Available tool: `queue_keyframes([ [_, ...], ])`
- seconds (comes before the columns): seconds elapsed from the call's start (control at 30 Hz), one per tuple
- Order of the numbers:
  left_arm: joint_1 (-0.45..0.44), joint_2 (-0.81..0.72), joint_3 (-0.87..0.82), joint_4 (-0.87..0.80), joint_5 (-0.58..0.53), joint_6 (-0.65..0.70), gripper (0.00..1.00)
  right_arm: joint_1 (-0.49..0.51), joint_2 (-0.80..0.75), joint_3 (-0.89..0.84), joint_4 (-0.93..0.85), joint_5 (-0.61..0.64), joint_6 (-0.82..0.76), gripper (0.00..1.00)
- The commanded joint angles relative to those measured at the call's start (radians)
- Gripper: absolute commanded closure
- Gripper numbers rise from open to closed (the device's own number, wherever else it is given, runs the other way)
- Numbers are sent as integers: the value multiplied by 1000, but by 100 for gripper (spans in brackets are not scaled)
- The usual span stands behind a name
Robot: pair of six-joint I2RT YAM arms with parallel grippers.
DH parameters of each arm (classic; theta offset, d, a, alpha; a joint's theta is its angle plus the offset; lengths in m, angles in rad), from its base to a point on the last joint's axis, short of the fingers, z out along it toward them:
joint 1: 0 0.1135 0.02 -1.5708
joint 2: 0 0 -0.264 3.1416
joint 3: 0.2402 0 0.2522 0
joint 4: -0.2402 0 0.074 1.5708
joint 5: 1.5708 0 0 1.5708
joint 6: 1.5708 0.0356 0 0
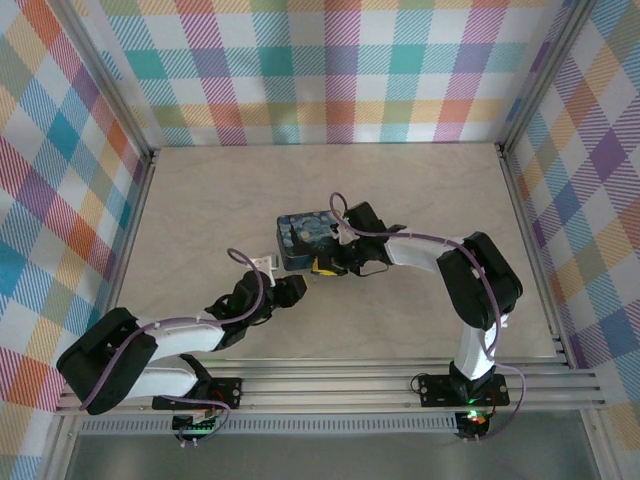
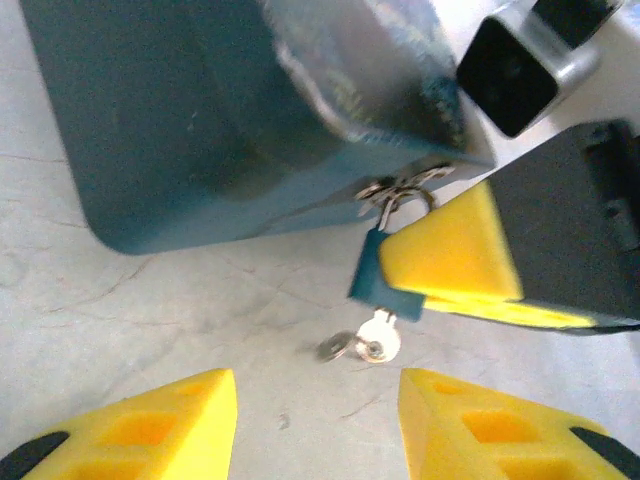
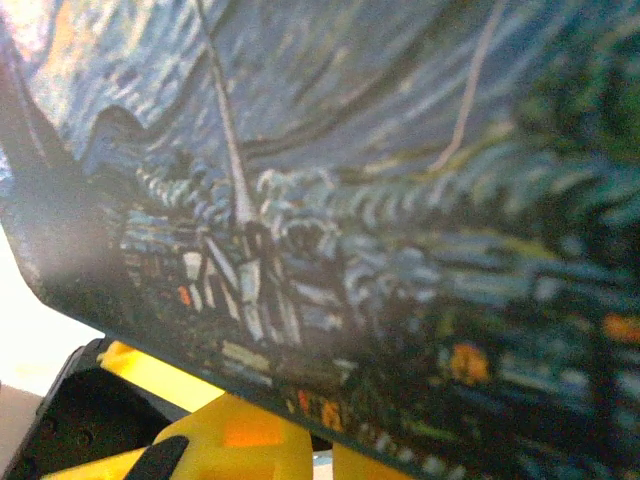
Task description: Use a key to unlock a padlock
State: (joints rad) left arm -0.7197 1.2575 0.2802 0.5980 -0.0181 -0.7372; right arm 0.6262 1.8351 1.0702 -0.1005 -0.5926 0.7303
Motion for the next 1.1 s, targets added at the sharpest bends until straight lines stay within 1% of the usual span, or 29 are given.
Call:
queue_keyframes([
  [0.0, 44, -12, -13, 81, 119, -66, 56, -6, -12, -39, 23, -88, 0, 100],
  [0.1, 86, 21, -29, 153, 160, -116, 58, -13, -13, -49, 31, -101, -2, 100],
  [0.23, 113, 113, -25, 271, 226, -176, 62, -23, -9, -59, 39, -129, 14, 100],
  [0.4, 117, 263, -17, 437, 247, -267, 62, -31, 0, -68, 49, -157, 66, 100],
  [0.57, 115, 392, 4, 611, 255, -354, 60, -31, 5, -76, 71, -177, 110, 100],
  [0.7, 111, 453, 41, 666, 274, -393, 60, -31, 7, -67, 52, -174, 122, 100],
  [0.77, 109, 482, 54, 683, 283, -404, 63, -31, 5, -62, 38, -163, 137, 100],
  [0.8, 108, 498, 59, 693, 288, -409, 64, -31, 4, -61, 33, -158, 143, 99],
  [0.83, 106, 511, 60, 701, 290, -414, 66, -30, 2, -59, 30, -154, 148, 95],
  [1.0, 102, 576, 60, 744, 284, -438, 72, -26, 0, -52, 8, -132, 153, 72],
  [1.07, 100, 582, 60, 744, 279, -437, 73, -25, 2, -52, 8, -126, 153, 68],
])
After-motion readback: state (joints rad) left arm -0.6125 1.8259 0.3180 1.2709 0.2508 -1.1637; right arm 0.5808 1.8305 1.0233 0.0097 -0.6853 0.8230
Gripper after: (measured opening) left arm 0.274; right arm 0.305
